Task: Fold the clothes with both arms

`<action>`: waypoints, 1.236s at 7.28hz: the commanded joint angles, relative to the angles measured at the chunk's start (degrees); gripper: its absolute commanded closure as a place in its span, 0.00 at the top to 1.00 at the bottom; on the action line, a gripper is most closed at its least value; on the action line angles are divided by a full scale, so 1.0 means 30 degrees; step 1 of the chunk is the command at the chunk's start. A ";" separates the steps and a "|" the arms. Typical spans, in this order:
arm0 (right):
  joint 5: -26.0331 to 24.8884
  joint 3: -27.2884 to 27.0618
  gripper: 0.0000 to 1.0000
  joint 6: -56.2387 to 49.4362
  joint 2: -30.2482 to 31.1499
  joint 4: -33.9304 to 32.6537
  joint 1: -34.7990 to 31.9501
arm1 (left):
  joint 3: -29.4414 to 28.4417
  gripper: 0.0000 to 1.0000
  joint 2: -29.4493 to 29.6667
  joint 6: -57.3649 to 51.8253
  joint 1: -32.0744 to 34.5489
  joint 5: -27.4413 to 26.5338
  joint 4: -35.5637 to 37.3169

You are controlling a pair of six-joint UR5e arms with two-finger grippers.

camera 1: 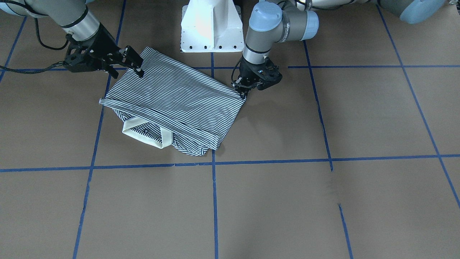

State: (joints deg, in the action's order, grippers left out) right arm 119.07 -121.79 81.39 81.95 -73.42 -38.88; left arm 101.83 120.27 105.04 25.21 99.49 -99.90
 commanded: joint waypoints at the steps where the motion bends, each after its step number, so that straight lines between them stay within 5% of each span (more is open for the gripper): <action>1: -0.0021 -0.0008 1.00 0.0058 -0.0013 0.0009 -0.0193 | -0.1386 0.00 0.0076 -0.1316 0.1522 -0.0434 -0.0155; 3: -0.0080 -0.0008 1.00 0.0088 0.0016 0.0009 -0.0193 | -0.2619 0.00 0.0367 -0.3653 0.2867 -0.1316 -0.0941; 5: -0.0080 -0.0008 1.00 0.0117 -0.0012 0.0009 -0.0193 | -0.5191 0.00 0.2759 -0.5239 0.3984 -0.2512 -0.1591; 9: -0.0431 0.0166 1.00 0.0088 0.0017 0.0038 -0.0164 | -1.2159 0.00 0.5814 -0.6735 0.4134 -0.6403 -0.9328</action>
State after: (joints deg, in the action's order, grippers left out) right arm 118.04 -121.66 81.67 82.02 -73.37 -39.45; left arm 72.50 134.93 86.73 37.57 84.37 -119.45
